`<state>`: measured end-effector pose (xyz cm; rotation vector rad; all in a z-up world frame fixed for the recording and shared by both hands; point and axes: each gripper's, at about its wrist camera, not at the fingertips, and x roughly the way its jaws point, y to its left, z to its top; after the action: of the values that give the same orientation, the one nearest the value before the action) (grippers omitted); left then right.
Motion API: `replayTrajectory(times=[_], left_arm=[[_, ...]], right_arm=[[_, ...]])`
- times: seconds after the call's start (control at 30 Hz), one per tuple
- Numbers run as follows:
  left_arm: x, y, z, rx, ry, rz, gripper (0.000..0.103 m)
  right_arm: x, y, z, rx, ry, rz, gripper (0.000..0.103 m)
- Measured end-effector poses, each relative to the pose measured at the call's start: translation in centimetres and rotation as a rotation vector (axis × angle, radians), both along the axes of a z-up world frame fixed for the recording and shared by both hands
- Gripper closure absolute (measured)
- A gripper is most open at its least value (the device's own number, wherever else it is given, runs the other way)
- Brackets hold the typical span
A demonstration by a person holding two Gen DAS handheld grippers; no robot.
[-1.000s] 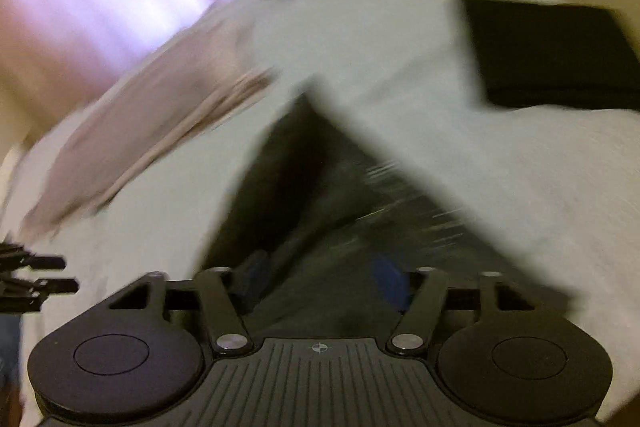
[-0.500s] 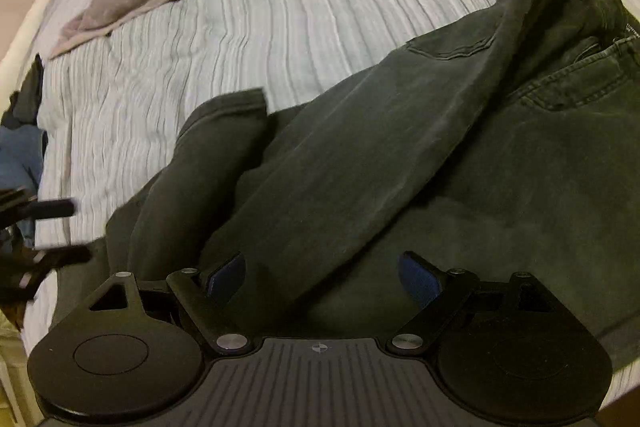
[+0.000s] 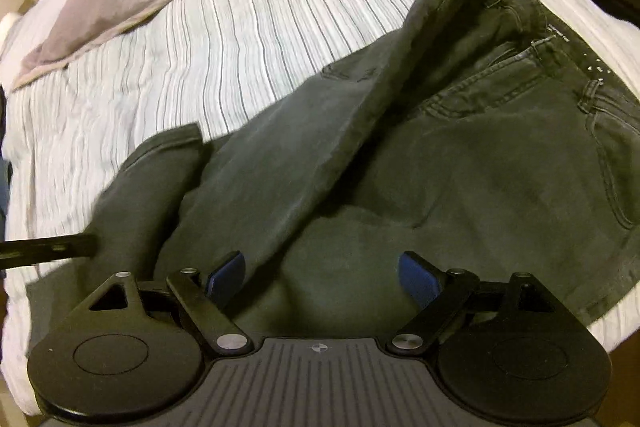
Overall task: Fold clothes
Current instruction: 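Open both grippers and spread the grey jeans flat on the bed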
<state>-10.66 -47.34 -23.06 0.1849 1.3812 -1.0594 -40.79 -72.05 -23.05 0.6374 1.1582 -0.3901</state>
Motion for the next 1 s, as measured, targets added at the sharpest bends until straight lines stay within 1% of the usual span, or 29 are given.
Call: replayTrajectory(times=[0.13, 0.2, 0.23, 0.27, 0.3, 0.37, 0.4, 0.43, 0.47, 0.5, 0.57, 0.63, 0.67, 0.7, 0.77, 0.83, 0.87, 0.9, 0.93, 1.0], left_arm=[[4.0, 5.0, 4.8, -0.047, -0.100, 0.218, 0.102], [6.9, 8.6, 8.0, -0.056, -0.202, 0.358, 0.102], [8.5, 10.7, 10.0, -0.048, -0.283, 0.437, 0.102], [9.7, 12.6, 11.8, -0.019, -0.382, 0.504, 0.102], [10.6, 13.9, 13.1, 0.031, -0.477, 0.546, 0.101], [11.9, 16.2, 15.3, 0.144, -0.663, 0.610, 0.100], [12.3, 16.8, 15.6, 0.214, -0.727, 0.601, 0.095], [12.6, 17.2, 15.6, 0.291, -0.780, 0.576, 0.092], [12.6, 17.4, 15.2, 0.325, -0.791, 0.544, 0.085], [12.5, 17.5, 14.7, 0.342, -0.785, 0.510, 0.079], [11.7, 16.8, 12.8, 0.364, -0.731, 0.370, 0.073], [10.5, 15.7, 10.8, 0.352, -0.672, 0.226, 0.069], [9.9, 15.0, 9.8, 0.335, -0.636, 0.151, 0.064], [9.1, 14.1, 8.8, 0.326, -0.615, 0.084, 0.061], [6.6, 12.5, 6.8, 0.303, -0.616, -0.032, 0.059], [4.1, 10.6, 5.2, 0.270, -0.637, -0.170, 0.051], [3.0, 9.7, 4.4, 0.256, -0.644, -0.223, 0.045], [2.0, 8.9, 3.5, 0.242, -0.649, -0.271, 0.040], [1.2, 8.1, 2.4, 0.232, -0.649, -0.310, 0.039], [0.4, 6.4, 0.3, 0.226, -0.640, -0.327, 0.039]], right_arm=[[1.7, -0.7, 0.1, -0.021, -0.022, -0.008, 0.016], [2.5, -0.9, 0.3, -0.008, -0.047, -0.009, 0.016], [2.9, -0.9, 0.3, -0.008, -0.054, 0.000, 0.016], [3.2, -0.8, 0.3, -0.008, -0.062, 0.009, 0.016], [3.5, -0.8, 0.4, -0.005, -0.072, 0.017, 0.016], [3.8, -1.0, 0.4, 0.016, -0.119, 0.025, 0.016], [4.3, -1.0, 0.3, 0.011, -0.113, 0.030, 0.016], [4.8, -0.9, 0.3, 0.006, -0.108, 0.035, 0.016], [5.3, -0.9, 0.3, -0.004, -0.110, 0.039, 0.016], [5.5, -0.9, 0.3, -0.003, -0.122, 0.036, 0.016], [6.1, -1.0, 0.2, 0.002, -0.129, 0.033, 0.016], [6.6, -0.9, 0.0, -0.003, -0.125, 0.042, 0.016], [6.8, -0.9, -0.1, -0.011, -0.120, 0.044, 0.016], [6.9, -0.8, 0.0, -0.032, -0.116, 0.037, 0.016], [7.0, -0.8, 0.2, -0.073, -0.111, 0.024, 0.016], [7.2, -0.7, 0.5, -0.110, -0.100, 0.013, 0.016], [7.2, -0.8, 0.5, -0.119, -0.092, 0.013, 0.016], [7.2, -0.8, 0.6, -0.128, -0.084, 0.012, 0.016], [7.2, -0.9, 0.7, -0.137, -0.075, 0.012, 0.016], [7.0, -0.8, 0.9, -0.159, -0.056, 0.017, 0.016]])
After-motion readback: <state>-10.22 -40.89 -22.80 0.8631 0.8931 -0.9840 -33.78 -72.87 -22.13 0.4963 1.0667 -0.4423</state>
